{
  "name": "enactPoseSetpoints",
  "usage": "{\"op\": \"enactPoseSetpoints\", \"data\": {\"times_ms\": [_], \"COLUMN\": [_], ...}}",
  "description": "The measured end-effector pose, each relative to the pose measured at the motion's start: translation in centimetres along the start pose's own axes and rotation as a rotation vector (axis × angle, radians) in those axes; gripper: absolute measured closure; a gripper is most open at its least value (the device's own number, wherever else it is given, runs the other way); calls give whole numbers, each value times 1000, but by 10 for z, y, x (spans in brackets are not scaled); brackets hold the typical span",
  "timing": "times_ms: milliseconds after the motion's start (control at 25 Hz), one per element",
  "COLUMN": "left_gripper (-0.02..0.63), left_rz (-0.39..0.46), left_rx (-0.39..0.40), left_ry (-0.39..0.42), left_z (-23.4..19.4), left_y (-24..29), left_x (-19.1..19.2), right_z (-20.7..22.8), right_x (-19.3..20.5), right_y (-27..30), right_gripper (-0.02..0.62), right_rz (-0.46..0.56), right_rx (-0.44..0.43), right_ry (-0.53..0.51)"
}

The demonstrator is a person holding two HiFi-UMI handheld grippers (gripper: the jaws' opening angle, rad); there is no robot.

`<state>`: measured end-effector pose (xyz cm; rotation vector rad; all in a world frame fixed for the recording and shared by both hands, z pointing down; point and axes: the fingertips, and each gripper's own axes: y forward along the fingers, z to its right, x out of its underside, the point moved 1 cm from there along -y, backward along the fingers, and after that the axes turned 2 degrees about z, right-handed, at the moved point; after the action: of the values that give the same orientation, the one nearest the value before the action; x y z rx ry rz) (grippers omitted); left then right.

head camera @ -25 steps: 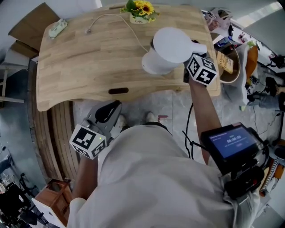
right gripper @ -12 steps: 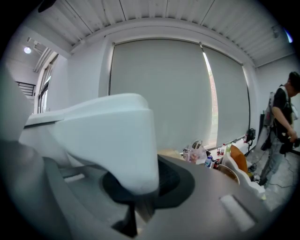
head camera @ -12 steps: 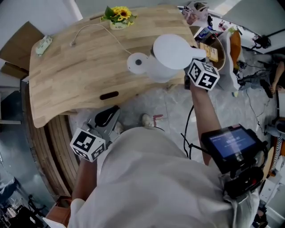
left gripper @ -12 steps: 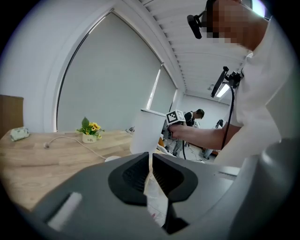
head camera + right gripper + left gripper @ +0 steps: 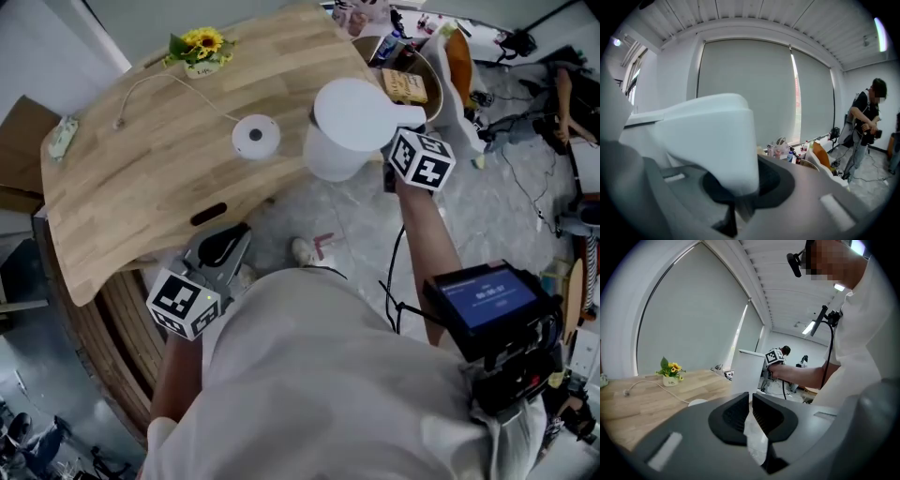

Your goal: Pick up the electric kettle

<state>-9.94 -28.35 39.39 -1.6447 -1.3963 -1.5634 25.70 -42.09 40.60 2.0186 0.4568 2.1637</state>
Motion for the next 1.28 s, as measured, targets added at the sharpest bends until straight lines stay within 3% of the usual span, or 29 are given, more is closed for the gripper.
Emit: {"op": "enactPoseSetpoints", "data": {"times_ms": [440,1280], "left_gripper": [574,574], "left_rz": [-36,-63], "left_rx": [124,152], "left_ry": [45,33], "left_z": [16,3], "left_y": [32,47], "left_x": [-7,-1], "right_z": [40,45], "right_x": [9,18], "right_y": [-26,-26], "right_gripper": [548,548], "right_rz": [-9,-24], "right_rx": [85,101], "right_ry": [20,15]}}
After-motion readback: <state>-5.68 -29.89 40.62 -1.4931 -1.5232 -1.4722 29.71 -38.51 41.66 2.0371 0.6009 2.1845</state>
